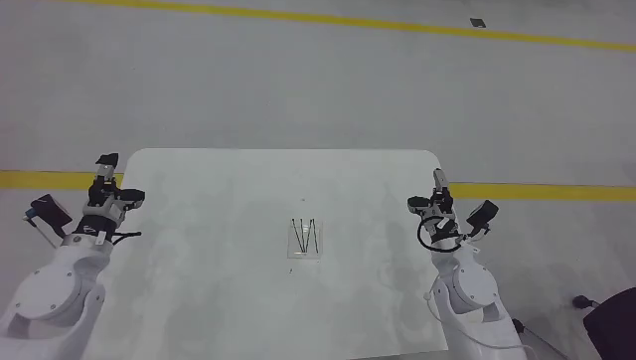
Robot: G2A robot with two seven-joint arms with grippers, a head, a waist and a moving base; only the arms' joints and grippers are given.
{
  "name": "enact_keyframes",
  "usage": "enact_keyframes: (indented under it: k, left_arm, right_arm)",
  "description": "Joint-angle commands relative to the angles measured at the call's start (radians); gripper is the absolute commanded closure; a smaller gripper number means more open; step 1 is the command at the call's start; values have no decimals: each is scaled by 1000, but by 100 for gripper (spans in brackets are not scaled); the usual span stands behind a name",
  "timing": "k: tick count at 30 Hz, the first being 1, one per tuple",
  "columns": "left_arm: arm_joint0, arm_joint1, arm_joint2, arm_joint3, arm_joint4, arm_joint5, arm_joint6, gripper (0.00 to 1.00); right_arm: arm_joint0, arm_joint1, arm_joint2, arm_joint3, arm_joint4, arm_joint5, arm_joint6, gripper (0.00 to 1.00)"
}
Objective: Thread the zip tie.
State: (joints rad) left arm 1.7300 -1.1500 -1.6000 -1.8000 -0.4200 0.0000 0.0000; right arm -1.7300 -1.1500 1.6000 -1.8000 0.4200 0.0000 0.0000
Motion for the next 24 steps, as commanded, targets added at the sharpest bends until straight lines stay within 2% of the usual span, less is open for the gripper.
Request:
enact_keyframes:
  k: [1,2,3,4,5,6,7,8,9,10,12,14,16,18,19,24]
  left_arm:
    - [0,0,0,0,0,0,0,22]
    - [0,0,0,0,0,0,0,0]
    - [0,0,0,0,0,0,0,0]
    - [0,0,0,0,0,0,0,22]
    - [0,0,0,0,0,0,0,22]
    - [0,0,0,0,0,0,0,22]
    - [0,0,0,0,0,0,0,0]
    - [-3,2,12,-15,27,4,-28,0]
    - [-11,7,31,-28,118,25,-82,0]
    - [-19,11,43,-39,184,34,-110,0]
    - [-29,12,78,-59,235,47,-154,0]
    - [-43,15,119,-78,324,57,-205,0]
    - [-54,17,161,-78,409,70,-246,0]
    - [-68,17,195,-70,467,76,-255,0]
    - [-73,17,201,-70,498,66,-254,0]
    - [-73,17,201,-70,498,66,-254,0]
  right_arm:
    - [0,0,0,0,0,0,0,22]
    - [0,0,0,0,0,0,0,22]
    - [0,0,0,0,0,0,0,22]
    - [0,0,0,0,0,0,0,22]
    - [0,0,0,0,0,0,0,0]
    - [0,0,0,0,0,0,0,0]
    - [0,0,0,0,0,0,0,0]
    - [0,0,0,0,0,0,0,0]
    - [0,0,0,0,0,0,0,0]
    - [0,0,0,0,0,0,0,0]
    - [0,0,0,0,0,0,0,0]
    - [0,0,0,0,0,0,0,0]
    - [0,0,0,0,0,0,0,0]
    - [0,0,0,0,0,0,0,0]
    - [0,0,0,0,0,0,0,0]
    - [0,0,0,0,0,0,0,0]
